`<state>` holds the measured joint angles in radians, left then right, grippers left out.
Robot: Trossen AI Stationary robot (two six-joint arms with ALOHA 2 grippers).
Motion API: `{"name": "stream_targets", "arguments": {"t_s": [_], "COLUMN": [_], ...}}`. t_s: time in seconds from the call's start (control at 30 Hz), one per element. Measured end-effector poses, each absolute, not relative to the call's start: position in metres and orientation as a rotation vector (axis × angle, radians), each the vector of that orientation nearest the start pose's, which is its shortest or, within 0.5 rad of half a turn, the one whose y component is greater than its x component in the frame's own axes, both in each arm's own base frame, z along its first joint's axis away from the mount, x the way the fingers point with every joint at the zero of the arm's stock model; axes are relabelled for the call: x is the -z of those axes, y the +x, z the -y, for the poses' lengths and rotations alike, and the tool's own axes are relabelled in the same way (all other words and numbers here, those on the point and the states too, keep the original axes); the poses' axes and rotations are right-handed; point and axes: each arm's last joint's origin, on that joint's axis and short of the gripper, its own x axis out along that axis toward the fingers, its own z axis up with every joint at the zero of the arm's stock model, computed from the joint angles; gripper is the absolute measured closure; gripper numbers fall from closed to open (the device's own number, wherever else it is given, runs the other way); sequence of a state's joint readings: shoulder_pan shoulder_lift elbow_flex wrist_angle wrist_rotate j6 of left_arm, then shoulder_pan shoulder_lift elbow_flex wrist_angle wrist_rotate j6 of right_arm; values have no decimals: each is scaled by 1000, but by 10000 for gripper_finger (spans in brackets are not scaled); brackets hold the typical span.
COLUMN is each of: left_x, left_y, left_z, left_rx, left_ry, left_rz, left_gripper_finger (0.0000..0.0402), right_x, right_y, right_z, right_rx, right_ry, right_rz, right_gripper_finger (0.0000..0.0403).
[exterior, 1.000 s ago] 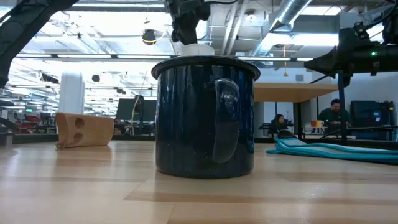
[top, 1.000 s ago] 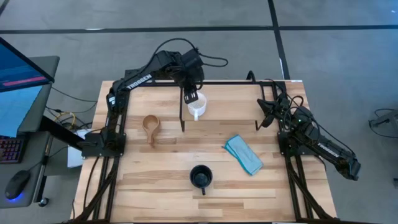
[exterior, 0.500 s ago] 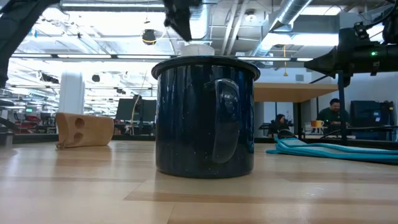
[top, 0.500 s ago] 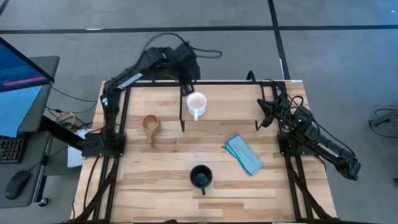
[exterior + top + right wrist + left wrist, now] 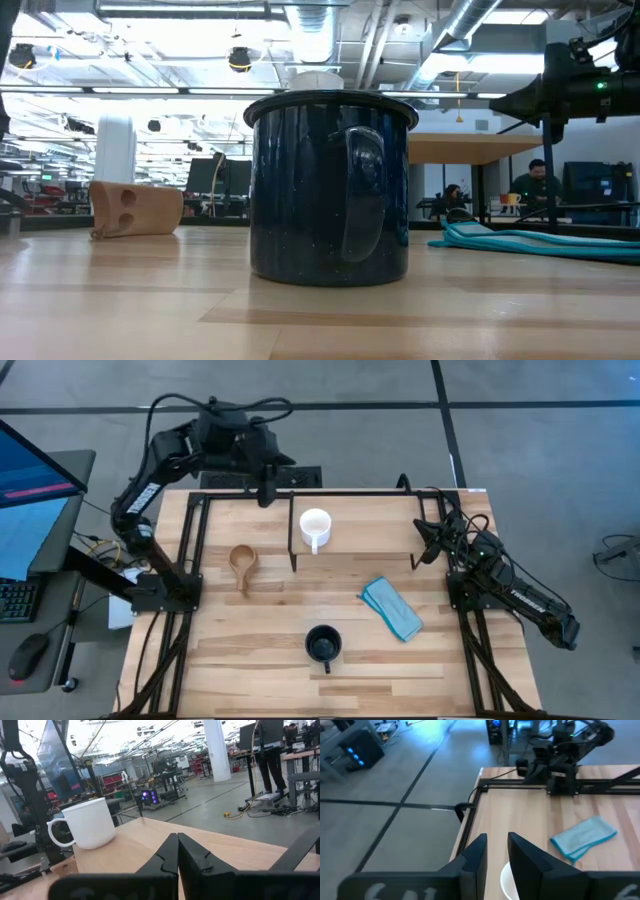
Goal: Stack small to large cups/mugs on shelf
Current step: Put the black mug on the shelf
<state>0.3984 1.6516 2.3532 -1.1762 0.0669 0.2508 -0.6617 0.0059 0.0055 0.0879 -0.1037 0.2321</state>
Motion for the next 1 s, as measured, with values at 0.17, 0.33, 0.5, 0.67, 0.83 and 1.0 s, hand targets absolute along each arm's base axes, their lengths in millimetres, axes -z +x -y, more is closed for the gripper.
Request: {"name": "stream_targets", "arguments": {"t_s": [0.17,0.33,0.5,0.67,0.83,1.0], "left_x": [-530,-514,-484,-458,-425,-382], "left_y": [249,249,224,190,158,138], "left_z": [-96,-94,-89,-78,-65,-56], "left_rx": [-243,-245,-278,-307,-312,-321], "left_ry": [146,165,169,166,150,118], "left_rz": [-467,-408,-350,-267,-268,-225], "left_gripper_finger": [333,333,333,333,333,333], "right_x": [-173,-172,-171,-172,-186,-209], "right_y": [79,81,83,84,81,76], "right_z": [57,54,51,50,48,45], "right_rx": [537,502,469,452,443,434], "right_ry": [205,211,210,188,170,138], "right_rz": [146,132,121,116,157,236], "right_gripper_finger": [377,377,377,377,377,377]}}
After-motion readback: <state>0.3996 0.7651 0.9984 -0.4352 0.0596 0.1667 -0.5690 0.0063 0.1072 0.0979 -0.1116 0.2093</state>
